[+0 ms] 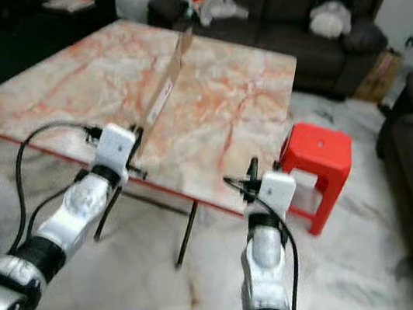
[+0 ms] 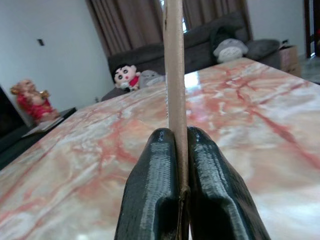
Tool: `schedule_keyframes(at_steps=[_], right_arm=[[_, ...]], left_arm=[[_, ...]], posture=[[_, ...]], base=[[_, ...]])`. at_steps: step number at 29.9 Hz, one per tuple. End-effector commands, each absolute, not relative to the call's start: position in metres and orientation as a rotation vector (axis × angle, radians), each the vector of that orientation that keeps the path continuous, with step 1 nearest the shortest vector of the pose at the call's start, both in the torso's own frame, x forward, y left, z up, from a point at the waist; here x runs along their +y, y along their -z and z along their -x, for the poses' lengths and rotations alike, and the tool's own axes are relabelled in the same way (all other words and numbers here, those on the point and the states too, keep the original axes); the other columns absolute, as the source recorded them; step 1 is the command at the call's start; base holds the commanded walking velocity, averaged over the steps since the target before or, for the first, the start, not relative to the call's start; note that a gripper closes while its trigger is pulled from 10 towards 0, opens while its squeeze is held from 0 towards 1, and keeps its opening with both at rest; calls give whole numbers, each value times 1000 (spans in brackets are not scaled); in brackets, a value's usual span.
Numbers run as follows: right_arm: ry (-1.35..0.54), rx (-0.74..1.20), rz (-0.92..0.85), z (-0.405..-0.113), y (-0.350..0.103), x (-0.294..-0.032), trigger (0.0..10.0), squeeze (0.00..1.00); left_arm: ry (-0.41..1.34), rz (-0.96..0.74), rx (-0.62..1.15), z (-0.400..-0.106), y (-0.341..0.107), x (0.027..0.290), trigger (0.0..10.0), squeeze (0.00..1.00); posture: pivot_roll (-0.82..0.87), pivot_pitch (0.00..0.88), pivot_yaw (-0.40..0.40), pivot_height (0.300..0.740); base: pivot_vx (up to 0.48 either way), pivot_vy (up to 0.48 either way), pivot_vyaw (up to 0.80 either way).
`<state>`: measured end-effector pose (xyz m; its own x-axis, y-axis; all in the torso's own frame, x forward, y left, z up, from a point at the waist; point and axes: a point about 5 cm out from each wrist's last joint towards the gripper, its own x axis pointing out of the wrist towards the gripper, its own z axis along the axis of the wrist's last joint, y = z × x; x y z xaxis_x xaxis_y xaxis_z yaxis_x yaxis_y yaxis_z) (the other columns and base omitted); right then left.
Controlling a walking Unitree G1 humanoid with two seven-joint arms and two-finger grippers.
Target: Picking trash to rubbish bin
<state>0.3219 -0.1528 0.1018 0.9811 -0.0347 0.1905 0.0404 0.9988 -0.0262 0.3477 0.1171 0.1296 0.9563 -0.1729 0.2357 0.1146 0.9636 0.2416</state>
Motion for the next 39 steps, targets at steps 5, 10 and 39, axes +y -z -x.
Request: schedule_keyframes(at_steps=[5,10,39], right_arm=[[36,-200,34,-323,-105,-155,10000,0],[25,-200,35,-322,-105,-154,10000,0],[-10,-186,42,-322,-103,-150,10000,0]], left_arm=[[166,-207,-294,-348,-137,110,10000,0],[163,-201,-294,-348,-137,111,10000,0],[123,-181,-278,-349,-136,117,10000,0]], posture=[[162,0,52,740],[161,3,52,740],[163,23,40,740]], base=[[0,0,0],[0,0,720],[0,0,800]])
